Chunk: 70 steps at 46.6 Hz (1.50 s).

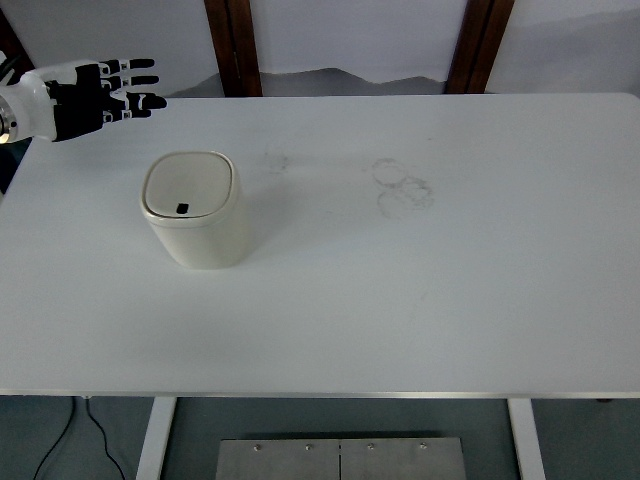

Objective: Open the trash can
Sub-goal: 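Move the left hand over the cream trash can's lid, then press the left hand's fingers down on the lid's front button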

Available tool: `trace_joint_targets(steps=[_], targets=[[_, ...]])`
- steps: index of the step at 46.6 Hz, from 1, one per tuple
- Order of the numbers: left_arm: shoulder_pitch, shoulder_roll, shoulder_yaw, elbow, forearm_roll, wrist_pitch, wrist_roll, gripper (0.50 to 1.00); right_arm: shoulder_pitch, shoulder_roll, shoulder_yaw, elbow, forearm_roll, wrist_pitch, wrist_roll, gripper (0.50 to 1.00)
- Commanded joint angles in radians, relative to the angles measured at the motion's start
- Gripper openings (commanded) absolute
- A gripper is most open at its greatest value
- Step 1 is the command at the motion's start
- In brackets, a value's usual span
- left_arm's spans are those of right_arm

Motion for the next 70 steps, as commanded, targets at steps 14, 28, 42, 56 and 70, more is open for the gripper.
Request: trace_joint_targets(steps=[14, 28, 42, 56, 70], targets=[[-0.231, -0.014, 0.262, -0.014, 0.146, -0.157, 0.021, 1.0, 0.0, 0.0, -0.002, -0.001, -0.001, 0.0, -0.001, 0.995], [-0.31, -0.042, 0.309, -0.074, 0.186, -0.272, 0.057, 1.0, 0.0, 0.0, -0.002, -0.001, -0.001, 0.0, -0.001, 0.995], [-0.304, -0.048, 0.323, -0.074, 0.22, -0.275, 0.057, 1.0, 0.002, 0.0, -0.002, -0.001, -0.001, -0.001, -0.001, 0.995], [-0.267, -0.069, 0.325, -0.073, 0.22, -0.269, 0.057, 1.0, 0.002, 0.0, 0.0, -0.001, 0.001, -0.001, -0.001, 0.995], [-0.257, -0.086, 0.325, -0.073, 0.221, -0.266, 0.057, 1.0, 0.002, 0.0, 0.0, -0.001, -0.001, -0.001, -0.001, 0.995]])
